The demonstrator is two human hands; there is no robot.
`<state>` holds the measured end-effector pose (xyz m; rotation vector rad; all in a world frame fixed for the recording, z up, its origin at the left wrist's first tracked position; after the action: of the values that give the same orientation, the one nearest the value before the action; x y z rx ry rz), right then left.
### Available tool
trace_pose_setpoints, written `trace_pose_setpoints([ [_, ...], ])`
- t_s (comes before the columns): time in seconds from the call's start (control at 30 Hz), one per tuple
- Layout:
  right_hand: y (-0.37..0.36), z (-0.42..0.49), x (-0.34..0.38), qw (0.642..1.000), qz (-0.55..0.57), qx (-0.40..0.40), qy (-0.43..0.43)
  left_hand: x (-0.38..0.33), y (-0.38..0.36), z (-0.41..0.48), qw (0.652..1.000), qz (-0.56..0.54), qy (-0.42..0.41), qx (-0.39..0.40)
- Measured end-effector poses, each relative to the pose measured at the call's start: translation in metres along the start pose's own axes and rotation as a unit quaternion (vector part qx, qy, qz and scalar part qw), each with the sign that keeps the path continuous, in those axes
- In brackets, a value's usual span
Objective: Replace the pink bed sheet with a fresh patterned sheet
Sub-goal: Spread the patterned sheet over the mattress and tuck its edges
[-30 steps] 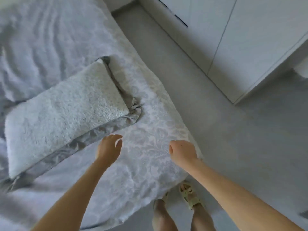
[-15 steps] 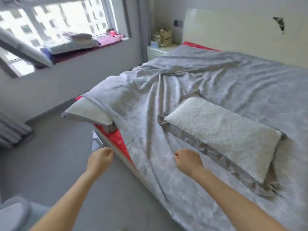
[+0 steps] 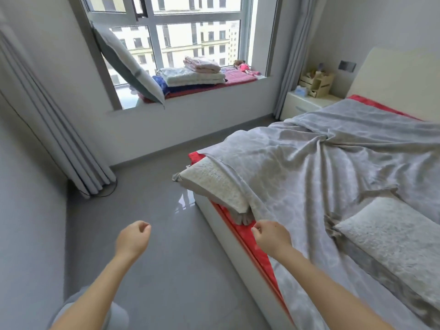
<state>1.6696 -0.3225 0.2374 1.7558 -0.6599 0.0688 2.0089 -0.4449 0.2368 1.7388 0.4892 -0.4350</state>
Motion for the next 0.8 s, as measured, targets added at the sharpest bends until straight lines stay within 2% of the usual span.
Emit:
trace_pose_setpoints([
  [0.1,-0.005,0.054,0.029,1.0,0.011,0.012,-0.01,0.0,0.0,0.061,1.0,-0.02,0.004,0.007],
  [0.3,-0.008,0.178,0.063,0.999,0.034,-0.015,-0.024,-0.032,-0.019,0.182,0.999,-0.036,-0.003,0.032],
  [0.4,-0.035,0.261,0.074,0.996,0.075,0.005,-0.055,-0.048,-0.041,0.268,0.998,-0.035,0.001,0.052],
  [0.47,-0.056,0.307,0.075,0.982,0.156,0.024,-0.105,-0.061,-0.054,0.314,0.997,-0.04,0.007,0.07],
  [0.53,-0.089,0.372,0.073,0.929,0.315,0.047,-0.19,-0.073,-0.078,0.381,0.994,-0.027,0.022,0.102],
  [0.63,-0.128,0.415,0.082,0.785,0.531,0.071,-0.312,-0.089,-0.107,0.441,0.988,0.0,0.02,0.156],
  [0.8,-0.182,0.468,0.11,0.559,0.691,0.129,-0.44,-0.091,-0.175,0.532,0.968,0.043,0.035,0.244],
])
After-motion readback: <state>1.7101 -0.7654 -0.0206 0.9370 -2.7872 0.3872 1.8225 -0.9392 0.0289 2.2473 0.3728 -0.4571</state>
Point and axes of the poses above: each hand's wrist, its own z-axis towards the middle knuckle, its own y-axis out of the back of the hand, x = y × z, the point moved 6 cm from there along z, towards the middle knuckle, and after that the axes turned 7 degrees about x, right-handed, at the moved point
